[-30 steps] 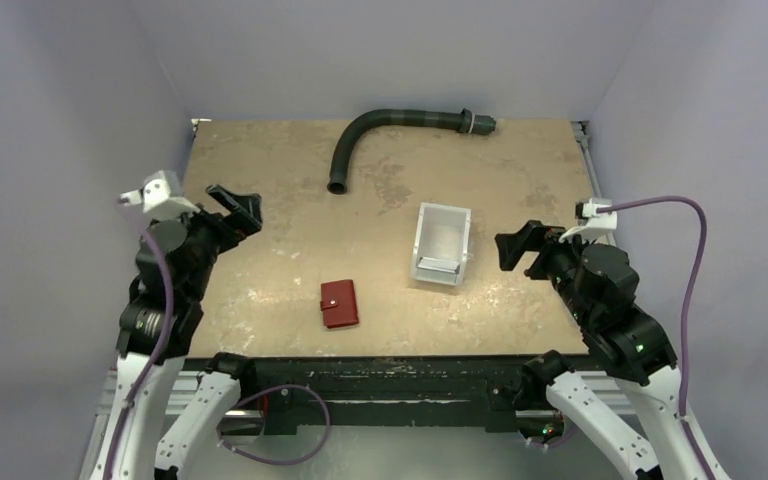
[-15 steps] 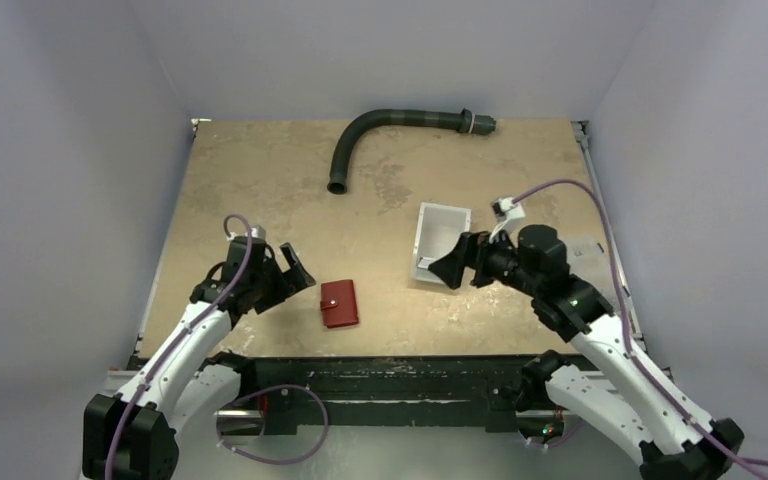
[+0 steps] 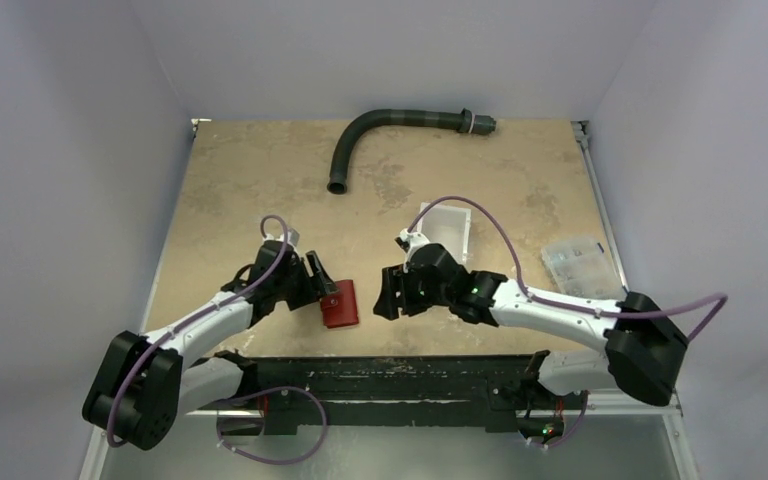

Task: Put the credit cards into the card holder
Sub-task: Pick up the card holder from the center of the board.

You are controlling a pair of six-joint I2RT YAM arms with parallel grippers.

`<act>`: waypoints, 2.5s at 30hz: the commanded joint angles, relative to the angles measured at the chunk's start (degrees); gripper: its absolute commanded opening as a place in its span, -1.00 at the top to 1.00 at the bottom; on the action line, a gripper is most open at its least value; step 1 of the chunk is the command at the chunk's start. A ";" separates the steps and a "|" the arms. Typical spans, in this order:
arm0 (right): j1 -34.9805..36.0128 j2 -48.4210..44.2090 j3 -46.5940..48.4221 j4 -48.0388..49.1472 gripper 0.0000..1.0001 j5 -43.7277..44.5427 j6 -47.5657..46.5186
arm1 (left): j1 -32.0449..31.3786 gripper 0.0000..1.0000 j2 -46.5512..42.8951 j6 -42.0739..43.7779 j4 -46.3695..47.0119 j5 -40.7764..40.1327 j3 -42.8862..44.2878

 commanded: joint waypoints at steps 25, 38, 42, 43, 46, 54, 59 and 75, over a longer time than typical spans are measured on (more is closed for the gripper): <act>1.08 2.97 -2.98 15.63 -0.62 3.08 4.82 | -2.54 1.00 -10.03 0.53 20.75 16.43 -1.65; -3.26 -16.05 -8.81 18.72 -0.98 0.87 4.74 | -2.54 1.00 -17.69 -1.24 17.53 22.28 7.59; -8.98 -18.30 -9.91 22.03 -0.98 -7.12 4.88 | -2.54 1.00 -17.08 -4.05 19.56 25.12 9.95; -9.94 -18.28 -9.98 23.52 -0.98 -9.33 4.84 | -2.54 1.00 -17.06 -4.98 20.47 25.70 10.27; -11.77 -16.85 -9.13 27.71 -0.96 -14.35 5.50 | -2.54 1.00 -16.67 -7.28 23.01 27.32 10.96; -13.89 -11.12 -8.29 43.27 -0.65 -23.38 12.49 | -2.54 1.00 -14.81 -9.38 25.64 30.05 13.20; -15.04 -10.70 -11.11 55.79 -0.18 -27.35 18.80 | -2.55 1.00 -14.64 -11.38 28.75 31.43 11.87; -15.23 -14.54 -7.27 38.50 1.00 -18.07 13.62 | -2.63 -0.09 -12.27 6.20 -9.72 12.61 27.79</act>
